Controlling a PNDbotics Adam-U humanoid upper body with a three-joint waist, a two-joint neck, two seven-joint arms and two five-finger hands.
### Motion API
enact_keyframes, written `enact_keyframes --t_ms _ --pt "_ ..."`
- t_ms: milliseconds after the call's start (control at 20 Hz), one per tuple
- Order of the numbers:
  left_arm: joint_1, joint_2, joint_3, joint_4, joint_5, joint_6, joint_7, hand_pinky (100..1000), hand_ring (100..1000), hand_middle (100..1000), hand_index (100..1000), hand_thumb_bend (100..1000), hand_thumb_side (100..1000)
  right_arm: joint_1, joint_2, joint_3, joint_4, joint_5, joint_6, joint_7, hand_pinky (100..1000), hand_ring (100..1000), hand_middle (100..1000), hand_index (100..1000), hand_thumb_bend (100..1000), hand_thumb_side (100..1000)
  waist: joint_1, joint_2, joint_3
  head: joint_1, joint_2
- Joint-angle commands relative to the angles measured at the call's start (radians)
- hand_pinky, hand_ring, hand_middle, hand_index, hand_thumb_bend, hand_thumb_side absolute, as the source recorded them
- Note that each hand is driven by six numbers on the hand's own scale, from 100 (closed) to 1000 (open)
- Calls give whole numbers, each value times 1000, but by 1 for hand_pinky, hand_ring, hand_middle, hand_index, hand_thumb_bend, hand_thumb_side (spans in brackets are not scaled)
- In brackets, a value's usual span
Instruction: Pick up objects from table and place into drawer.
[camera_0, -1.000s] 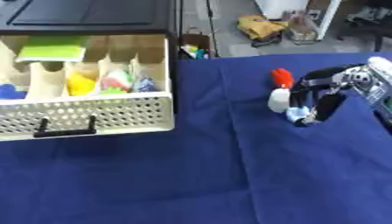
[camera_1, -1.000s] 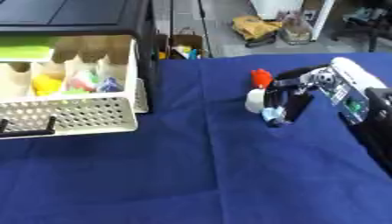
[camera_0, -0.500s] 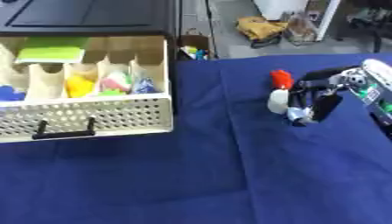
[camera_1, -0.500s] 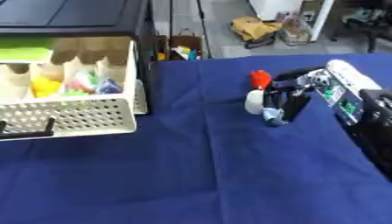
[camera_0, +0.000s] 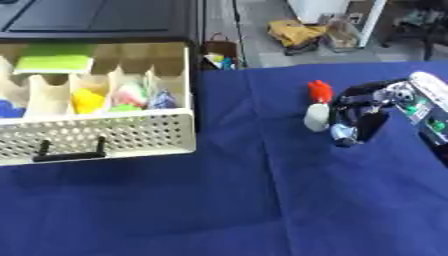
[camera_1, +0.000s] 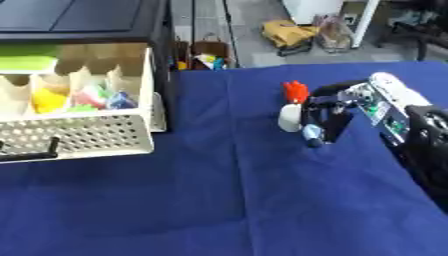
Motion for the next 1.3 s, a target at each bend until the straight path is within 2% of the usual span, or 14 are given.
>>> enact_keyframes --t_ms 50,400,750,950,1300 --pt "-11 7 -3 -13 -5 0 -7 305 447 530 734 208 962 -22 -24 -14 -7 8 3 1 667 764 632 764 445 287 1 -15 -1 -5 -10" --pt "-10 6 -3 -13 -5 0 -10 304 447 530 733 209 963 -22 -27 -24 -20 -3 14 -23 690 785 661 791 456 305 2 -14 -3 -9 -13" --pt "-10 6 -2 -13 -7 1 -11 303 447 530 733 209 962 -23 -42 -53 -79 -26 38 -72 694 780 648 790 464 335 2 -13 -7 -9 -12" --pt "-10 6 -2 -13 -8 2 -11 303 447 530 733 209 962 -20 -54 -60 -95 -11 50 -87 703 793 672 800 463 341 1 -12 -8 -9 -12" --pt "-10 5 -3 -13 -8 2 -13 302 446 530 734 210 962 -18 -53 -53 -69 31 42 -79 713 819 720 811 457 342 1 -11 -7 -11 -12"
